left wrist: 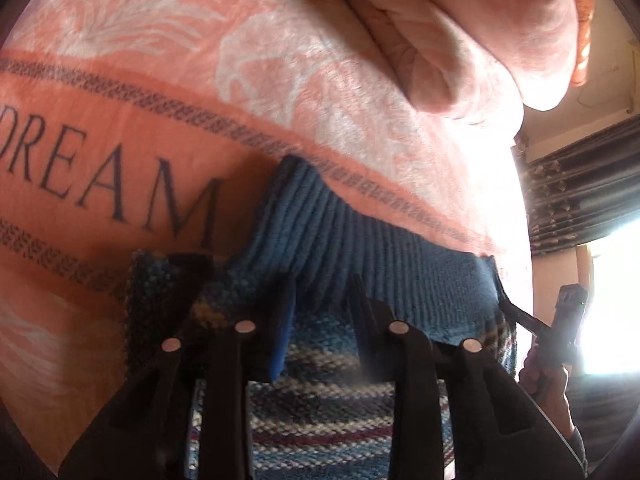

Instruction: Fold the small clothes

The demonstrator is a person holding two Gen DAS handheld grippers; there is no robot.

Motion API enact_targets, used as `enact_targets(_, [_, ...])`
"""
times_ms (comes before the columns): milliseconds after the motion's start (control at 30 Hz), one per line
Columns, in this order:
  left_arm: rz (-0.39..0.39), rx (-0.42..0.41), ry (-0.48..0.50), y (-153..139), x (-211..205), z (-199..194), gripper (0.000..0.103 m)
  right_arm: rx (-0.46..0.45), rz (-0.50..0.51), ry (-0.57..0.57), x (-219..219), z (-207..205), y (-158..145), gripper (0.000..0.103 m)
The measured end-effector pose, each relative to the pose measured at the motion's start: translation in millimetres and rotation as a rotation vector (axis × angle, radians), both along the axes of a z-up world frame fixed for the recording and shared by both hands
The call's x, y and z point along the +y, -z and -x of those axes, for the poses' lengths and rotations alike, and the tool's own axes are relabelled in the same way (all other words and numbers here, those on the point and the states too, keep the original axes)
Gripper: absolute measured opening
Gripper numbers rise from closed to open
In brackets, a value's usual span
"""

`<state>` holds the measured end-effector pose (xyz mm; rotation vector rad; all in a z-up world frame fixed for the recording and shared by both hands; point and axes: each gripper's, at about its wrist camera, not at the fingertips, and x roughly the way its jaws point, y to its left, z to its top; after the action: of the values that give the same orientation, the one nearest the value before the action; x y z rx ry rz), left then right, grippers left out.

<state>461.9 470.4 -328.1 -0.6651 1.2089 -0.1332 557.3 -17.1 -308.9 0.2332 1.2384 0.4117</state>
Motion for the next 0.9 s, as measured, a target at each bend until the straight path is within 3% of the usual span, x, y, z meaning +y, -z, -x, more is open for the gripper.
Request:
enact_targets(100, [0.018,-0.017,-0.022,-12,4,5,0.006,0.032,-0.029,0.039,-4,-2,-7,0.017])
enact_targets(167, [0.068,-0.109,0.018,-38,-4,20,0.028,0.0,-0.093,0.006,0,16,-28,0.02])
enact_targets(233, [0.13,-0.179,0.121,-55,-24,44,0.029,-0.016,-0.163,-0.051,11,43,-41,0.02])
enact_targets(300, [0.167,-0.17,0.17,-46,-39,66,0.029,0.002,-0.207,-0.102,25,69,-38,0.02])
enact_targets(367, [0.099,-0.098,0.166,-19,-42,74,0.028,0.034,-0.182,-0.135,40,85,-19,0.02])
enact_targets(400, [0.096,-0.082,0.148,-7,-38,75,0.017,0.051,-0.144,-0.134,45,89,-5,0.015])
enact_targets(467, [0.104,-0.077,0.115,-5,-31,77,0.007,0.024,-0.129,-0.117,45,93,5,0.008])
enact_targets(500, [0.107,-0.093,0.105,-13,-31,81,0.016,0.033,-0.132,-0.099,44,94,0,0.009])
enact_targets(567, [0.158,-0.164,0.113,-36,-32,98,0.035,0.02,-0.171,-0.086,41,105,-21,0.022])
enact_targets(667, [0.19,-0.235,0.237,-56,-62,139,0.037,-0.021,-0.237,-0.129,31,143,-43,0.022])
enact_targets(733, [0.176,-0.184,0.259,-35,-78,158,0.037,-0.01,-0.221,-0.136,22,169,-32,0.022])
enact_targets(800, [0.138,-0.107,0.221,-1,-81,165,0.035,0.041,-0.16,-0.112,13,183,-6,0.02])
enact_targets(867, [0.154,-0.105,0.17,16,-73,169,0.019,0.05,-0.11,-0.113,5,188,15,0.005])
enact_targets(900, [0.181,-0.098,0.147,14,-70,169,0.019,0.05,-0.109,-0.112,2,189,13,0.005])
